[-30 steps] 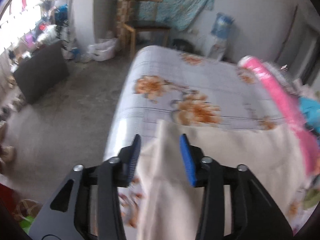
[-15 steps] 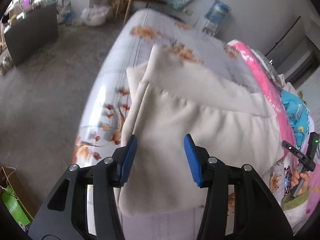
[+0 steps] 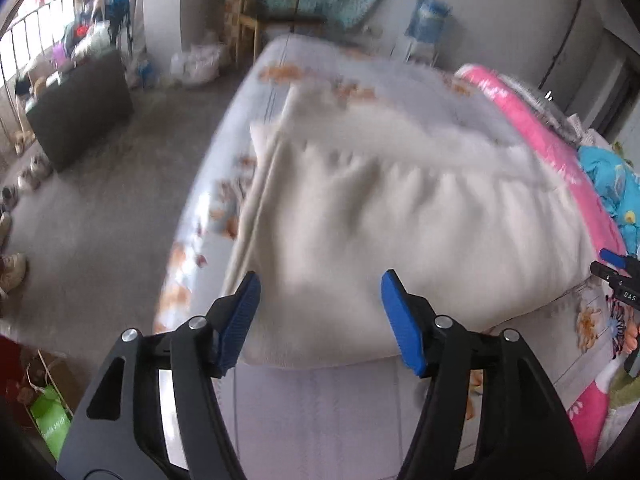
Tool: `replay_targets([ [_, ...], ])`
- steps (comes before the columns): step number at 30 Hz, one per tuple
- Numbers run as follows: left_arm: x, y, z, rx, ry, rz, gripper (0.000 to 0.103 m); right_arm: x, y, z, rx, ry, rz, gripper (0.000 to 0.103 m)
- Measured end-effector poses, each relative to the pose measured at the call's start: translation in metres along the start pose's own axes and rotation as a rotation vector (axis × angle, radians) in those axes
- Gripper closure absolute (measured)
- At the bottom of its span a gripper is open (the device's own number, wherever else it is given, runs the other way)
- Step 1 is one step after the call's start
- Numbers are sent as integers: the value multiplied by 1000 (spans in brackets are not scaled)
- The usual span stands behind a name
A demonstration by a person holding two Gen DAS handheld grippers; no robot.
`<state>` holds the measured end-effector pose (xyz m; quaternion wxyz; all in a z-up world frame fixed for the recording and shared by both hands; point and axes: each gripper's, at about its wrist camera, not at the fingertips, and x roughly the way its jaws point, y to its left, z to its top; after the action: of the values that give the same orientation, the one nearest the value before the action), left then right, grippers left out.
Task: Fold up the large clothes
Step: 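Lay the folded bundle down and open both tools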
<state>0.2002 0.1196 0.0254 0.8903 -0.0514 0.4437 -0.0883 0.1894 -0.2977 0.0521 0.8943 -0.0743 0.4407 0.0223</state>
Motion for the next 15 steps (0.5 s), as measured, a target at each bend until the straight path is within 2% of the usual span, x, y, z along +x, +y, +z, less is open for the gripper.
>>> replay_targets([
  [4,-11,-35,6,77,-47,-58,42,-8,43,10,-38,-80,99,24],
  [7,11,-55,4,104,-6,-80,37,20,70,8,-47,-31,132,22],
  [9,37,-59,-9,113,65,-6,36,51,76,-2,-36,65,97,20],
  [10,31,-63,-15,140,15,7,36,52,76,-3,-36,56,89,17],
  [12,26,-62,-17,156,22,48,36,40,79,-3,-49,54,84,17],
  [15,11,-53,-13,106,-2,-1,36,20,86,5,-35,-4,128,17],
])
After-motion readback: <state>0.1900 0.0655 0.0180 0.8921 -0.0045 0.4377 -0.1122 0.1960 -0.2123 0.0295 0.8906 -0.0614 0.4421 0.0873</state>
